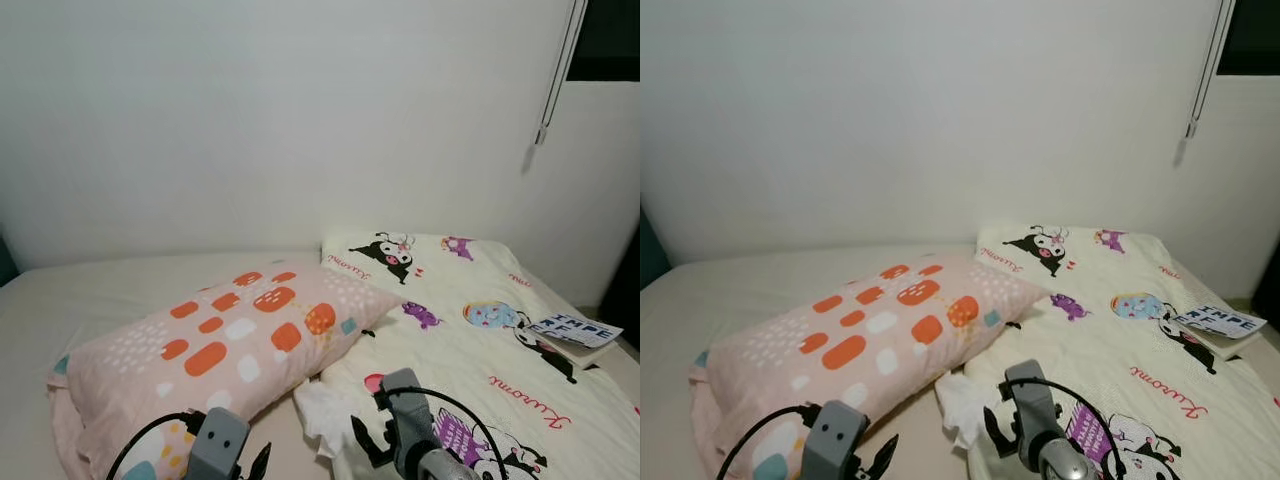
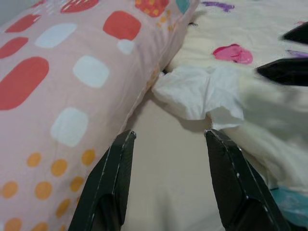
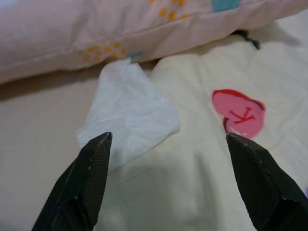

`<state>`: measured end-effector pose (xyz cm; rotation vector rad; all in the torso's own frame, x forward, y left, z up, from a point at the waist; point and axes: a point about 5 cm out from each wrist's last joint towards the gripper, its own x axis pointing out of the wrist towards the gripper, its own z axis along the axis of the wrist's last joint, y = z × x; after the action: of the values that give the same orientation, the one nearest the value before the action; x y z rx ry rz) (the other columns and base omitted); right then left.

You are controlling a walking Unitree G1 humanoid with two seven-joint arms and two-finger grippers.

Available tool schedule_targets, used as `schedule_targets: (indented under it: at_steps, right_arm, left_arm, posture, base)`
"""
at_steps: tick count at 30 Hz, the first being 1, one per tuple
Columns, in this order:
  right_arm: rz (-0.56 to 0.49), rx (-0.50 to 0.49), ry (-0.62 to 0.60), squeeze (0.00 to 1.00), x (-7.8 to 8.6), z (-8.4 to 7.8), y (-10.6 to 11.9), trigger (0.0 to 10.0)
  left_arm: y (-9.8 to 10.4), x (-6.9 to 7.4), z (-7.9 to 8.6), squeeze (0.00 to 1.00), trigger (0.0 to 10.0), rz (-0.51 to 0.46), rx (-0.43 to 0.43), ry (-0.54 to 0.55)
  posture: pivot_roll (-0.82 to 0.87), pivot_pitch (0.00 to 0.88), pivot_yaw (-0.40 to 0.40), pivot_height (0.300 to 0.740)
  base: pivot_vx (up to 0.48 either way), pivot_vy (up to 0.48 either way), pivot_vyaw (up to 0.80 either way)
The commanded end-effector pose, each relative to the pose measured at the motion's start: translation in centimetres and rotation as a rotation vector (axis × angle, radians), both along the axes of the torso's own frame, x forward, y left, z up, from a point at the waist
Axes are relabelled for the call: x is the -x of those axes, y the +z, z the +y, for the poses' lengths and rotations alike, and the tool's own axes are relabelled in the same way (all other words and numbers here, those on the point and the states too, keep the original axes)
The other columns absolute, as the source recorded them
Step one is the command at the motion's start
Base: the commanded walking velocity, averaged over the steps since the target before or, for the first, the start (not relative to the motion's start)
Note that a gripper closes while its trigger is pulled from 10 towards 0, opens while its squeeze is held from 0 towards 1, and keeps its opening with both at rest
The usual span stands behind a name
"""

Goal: Clean up the room

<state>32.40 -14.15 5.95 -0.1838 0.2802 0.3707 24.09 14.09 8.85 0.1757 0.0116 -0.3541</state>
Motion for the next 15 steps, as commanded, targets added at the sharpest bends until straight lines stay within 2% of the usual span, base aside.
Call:
schedule_targets:
  at_steps: [1, 2, 3, 4, 5, 8, 9, 10, 11, 13, 15]
  right_arm:
    - [0.009, 0.007, 0.016, 1.0, 0.0, 0.1, -0.2, 10.0]
    - [0.009, 0.007, 0.016, 1.0, 0.0, 0.1, -0.2, 10.0]
    - [0.001, 0.015, 0.026, 0.91, -0.7, 0.2, 0.2, 10.0]
    - [0.001, 0.015, 0.026, 0.91, -0.7, 0.2, 0.2, 10.0]
    - [-0.004, 0.02, 0.03, 0.0, -1.1, 0.4, 0.5, 10.0]
    - [-0.004, 0.02, 0.03, 0.0, -1.1, 0.4, 0.5, 10.0]
    - [-0.012, 0.024, 0.063, 0.0, -1.8, 0.9, 1.0, 10.0]
    - [-0.018, 0.022, 0.093, 0.0, -2.2, 1.4, 1.5, 10.0]
    - [-0.018, 0.022, 0.093, 0.0, -2.2, 1.4, 1.5, 10.0]
    - [-0.027, 0.028, 0.126, 0.0, -3.0, 2.2, 2.2, 10.0]
    - [-0.029, 0.03, 0.13, 0.0, -3.2, 2.3, 2.4, 10.0]
  left_arm:
    - [0.1, 0.3, 0.4, 0.0, 10.0, 0.005, -0.015, -0.003]
    - [0.1, 0.3, 0.4, 0.0, 10.0, 0.005, -0.015, -0.003]
    - [0.6, 0.5, 0.7, 0.0, 10.0, -0.008, -0.023, 0.001]
    - [0.6, 0.5, 0.7, 0.0, 10.0, -0.008, -0.023, 0.001]
    - [1.0, 0.6, 0.9, 0.0, 10.0, -0.015, -0.027, 0.005]
    - [1.0, 0.6, 0.9, 0.0, 10.0, -0.015, -0.027, 0.005]
    - [2.0, 0.9, 1.2, 0.0, 10.0, -0.03, -0.028, -0.025]
    - [2.8, 1.3, 1.4, 0.0, 10.0, -0.041, -0.028, -0.06]
    - [2.8, 1.3, 1.4, 0.0, 10.0, -0.041, -0.028, -0.06]
    - [4.4, 2.3, 0.8, 0.0, 10.0, -0.051, -0.006, -0.183]
    - [4.8, 2.6, 0.5, 0.0, 10.0, -0.05, -0.001, -0.22]
  posture:
    - [0.01, 0.162, -0.025, 0.614]
    - [0.01, 0.162, -0.025, 0.614]
    - [0.03, 0.192, -0.031, 0.614]
    - [0.03, 0.192, -0.031, 0.614]
    - [0.03, 0.192, -0.031, 0.614]
    - [0.03, 0.192, -0.031, 0.614]
    - [0.08, 0.249, -0.036, 0.614]
    - [0.09, 0.265, -0.034, 0.614]
    - [0.09, 0.265, -0.034, 0.614]
    - [0.11, 0.303, -0.036, 0.614]
    - [0.11, 0.303, -0.036, 0.614]
  base:
    - [0.0, 0.0, 0.0]
    - [0.0, 0.0, 0.0]
    - [0.0, 0.0, 0.0]
    - [0.0, 0.0, 0.0]
    - [0.0, 0.0, 0.0]
    - [0.0, 0.0, 0.0]
    - [0.0, 0.0, 0.0]
    - [0.0, 0.0, 0.0]
    - [0.0, 0.0, 0.0]
    - [0.0, 0.0, 0.0]
    - [0.0, 0.0, 0.0]
